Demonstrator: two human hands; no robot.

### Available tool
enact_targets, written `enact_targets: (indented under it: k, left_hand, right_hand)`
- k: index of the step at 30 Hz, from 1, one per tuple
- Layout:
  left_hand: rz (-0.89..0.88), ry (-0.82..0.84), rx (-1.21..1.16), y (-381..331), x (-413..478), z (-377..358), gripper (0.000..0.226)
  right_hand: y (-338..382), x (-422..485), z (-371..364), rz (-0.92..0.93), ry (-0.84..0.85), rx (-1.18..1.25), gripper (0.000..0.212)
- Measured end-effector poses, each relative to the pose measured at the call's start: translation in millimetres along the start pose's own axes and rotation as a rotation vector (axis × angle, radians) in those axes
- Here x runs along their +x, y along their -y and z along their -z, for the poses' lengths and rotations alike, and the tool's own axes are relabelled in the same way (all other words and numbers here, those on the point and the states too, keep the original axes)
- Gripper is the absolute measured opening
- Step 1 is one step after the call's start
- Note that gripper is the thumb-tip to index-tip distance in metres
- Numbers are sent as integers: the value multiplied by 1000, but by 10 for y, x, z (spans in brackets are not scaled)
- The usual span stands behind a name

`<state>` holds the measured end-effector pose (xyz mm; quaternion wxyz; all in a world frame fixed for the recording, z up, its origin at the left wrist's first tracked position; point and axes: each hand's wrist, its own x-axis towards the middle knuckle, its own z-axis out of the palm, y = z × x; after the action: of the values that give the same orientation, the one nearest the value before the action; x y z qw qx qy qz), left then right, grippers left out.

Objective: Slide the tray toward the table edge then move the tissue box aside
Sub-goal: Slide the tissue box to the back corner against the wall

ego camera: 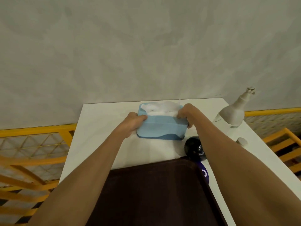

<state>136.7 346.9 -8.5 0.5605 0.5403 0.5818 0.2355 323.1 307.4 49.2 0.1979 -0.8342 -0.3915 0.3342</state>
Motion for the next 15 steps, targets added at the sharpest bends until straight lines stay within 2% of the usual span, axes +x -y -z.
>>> enact_targets:
  k: [5, 15]
  left_hand:
    - [-15, -109, -59, 196, -27, 548, 39]
    - [-2, -276, -124, 506, 104, 1522, 38]
  right_hand:
    - [391, -87, -428, 138, -89, -28, 35]
    - [994, -56, -1277, 168, 55, 187, 37]
